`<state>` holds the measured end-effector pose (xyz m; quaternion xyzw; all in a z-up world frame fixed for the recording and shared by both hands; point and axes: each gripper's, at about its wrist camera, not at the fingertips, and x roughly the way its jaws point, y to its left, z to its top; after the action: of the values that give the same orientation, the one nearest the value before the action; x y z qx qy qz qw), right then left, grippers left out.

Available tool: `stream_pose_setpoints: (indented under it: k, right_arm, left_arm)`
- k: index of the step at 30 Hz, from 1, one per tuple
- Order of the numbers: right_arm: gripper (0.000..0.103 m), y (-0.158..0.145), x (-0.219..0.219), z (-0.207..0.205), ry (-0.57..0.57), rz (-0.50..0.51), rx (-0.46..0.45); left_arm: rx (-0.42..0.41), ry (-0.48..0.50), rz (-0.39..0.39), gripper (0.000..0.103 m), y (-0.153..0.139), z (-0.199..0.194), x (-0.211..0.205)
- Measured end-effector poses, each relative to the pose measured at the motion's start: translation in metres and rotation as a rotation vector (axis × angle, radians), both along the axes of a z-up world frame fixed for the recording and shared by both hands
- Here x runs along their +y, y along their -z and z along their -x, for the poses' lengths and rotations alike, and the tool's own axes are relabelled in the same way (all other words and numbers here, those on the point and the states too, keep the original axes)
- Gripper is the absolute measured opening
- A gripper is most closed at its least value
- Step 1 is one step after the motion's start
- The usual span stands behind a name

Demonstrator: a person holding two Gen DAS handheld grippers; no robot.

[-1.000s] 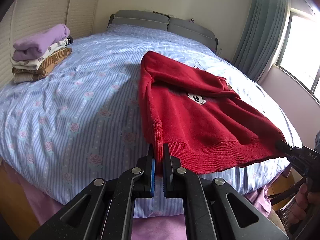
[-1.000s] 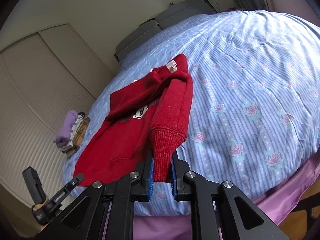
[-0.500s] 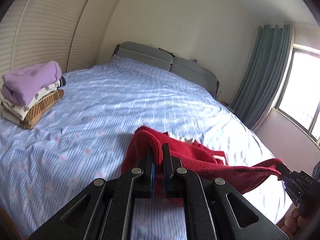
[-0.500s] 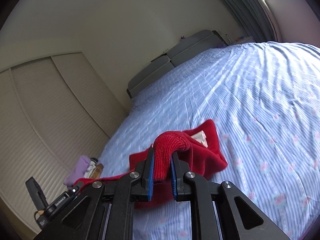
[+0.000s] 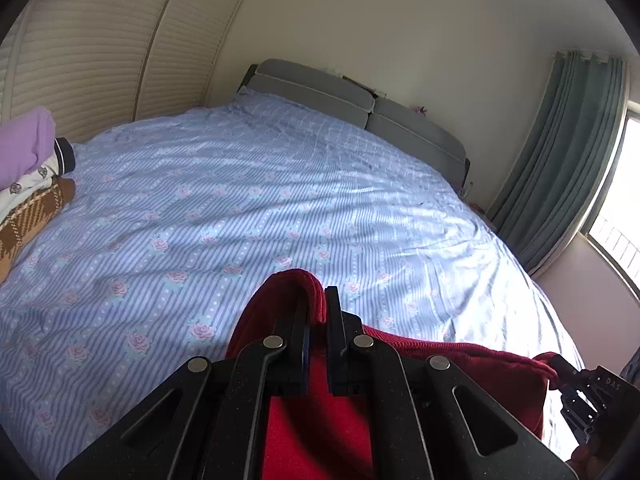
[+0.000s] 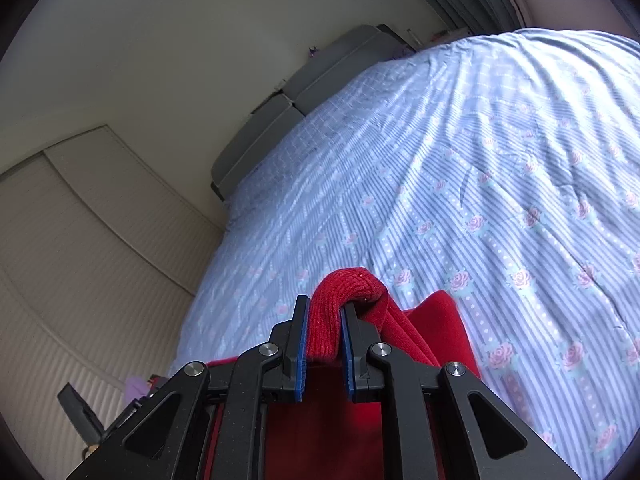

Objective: Fold small clothes
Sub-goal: 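Lift the hem and fold it toward the collar with both grippers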

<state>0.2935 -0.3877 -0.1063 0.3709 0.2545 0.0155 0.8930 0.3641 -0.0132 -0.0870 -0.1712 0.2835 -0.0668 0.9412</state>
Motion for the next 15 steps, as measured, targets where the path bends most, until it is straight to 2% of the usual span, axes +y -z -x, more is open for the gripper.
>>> stream_pose_setpoints:
  k: [5, 9, 12, 15]
  right_arm:
    - [0.015, 0.026, 0.005, -0.037, -0.01, 0.081, 0.098]
    - [0.016, 0.043, 0.015, -0.049, -0.021, 0.155, 0.148]
    - [0.02, 0.047, 0.018, -0.054, -0.042, 0.189, 0.163]
    - [0.026, 0.04, 0.02, -0.054, -0.077, 0.22, 0.168]
  left_arm:
    - [0.063, -0.004, -0.052, 0.008, 0.028, -0.025, -0.009]
    - [0.096, 0.008, -0.13, 0.009, 0.045, -0.034, -0.02]
    - [0.134, 0.034, -0.151, 0.009, 0.053, -0.04, -0.021]
    - [0.132, 0.078, -0.141, 0.013, 0.046, -0.034, -0.016]
